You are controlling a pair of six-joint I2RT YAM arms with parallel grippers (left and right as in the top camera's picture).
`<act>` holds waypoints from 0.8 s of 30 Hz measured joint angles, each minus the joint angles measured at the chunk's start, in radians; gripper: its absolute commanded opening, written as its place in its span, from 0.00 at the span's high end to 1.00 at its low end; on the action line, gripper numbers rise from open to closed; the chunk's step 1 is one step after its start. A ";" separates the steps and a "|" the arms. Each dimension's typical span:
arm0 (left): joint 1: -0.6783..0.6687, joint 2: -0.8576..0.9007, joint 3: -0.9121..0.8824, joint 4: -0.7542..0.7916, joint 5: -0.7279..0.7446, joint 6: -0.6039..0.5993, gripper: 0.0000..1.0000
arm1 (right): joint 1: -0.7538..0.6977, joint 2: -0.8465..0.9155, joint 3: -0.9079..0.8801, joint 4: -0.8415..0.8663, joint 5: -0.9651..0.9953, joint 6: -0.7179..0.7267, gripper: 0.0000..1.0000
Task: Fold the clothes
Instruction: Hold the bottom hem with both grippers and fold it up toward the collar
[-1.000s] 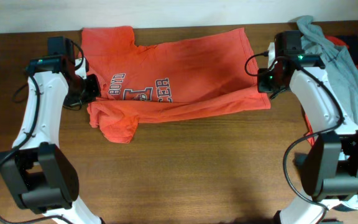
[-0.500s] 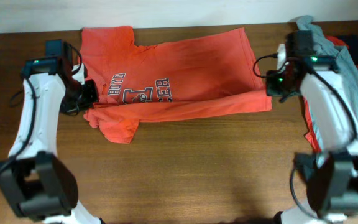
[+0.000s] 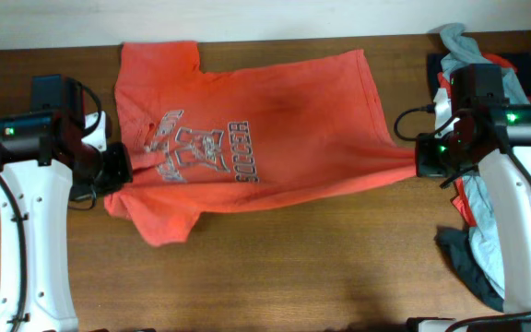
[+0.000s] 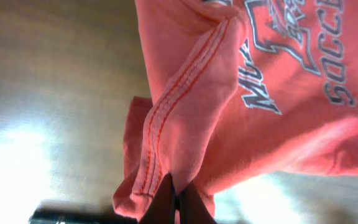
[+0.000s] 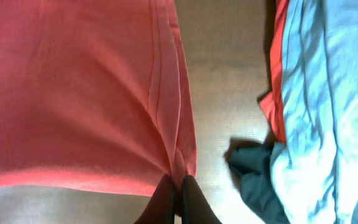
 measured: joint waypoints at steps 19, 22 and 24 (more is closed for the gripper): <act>0.055 0.000 0.000 -0.069 -0.148 -0.094 1.00 | -0.100 -0.002 0.000 -0.093 -0.008 0.007 0.96; 0.055 0.000 0.000 -0.060 -0.145 -0.093 1.00 | -0.100 -0.002 -0.001 -0.093 -0.027 0.005 0.96; 0.055 0.000 0.000 -0.040 -0.140 -0.094 1.00 | -0.093 -0.002 -0.001 -0.089 -0.045 -0.002 0.96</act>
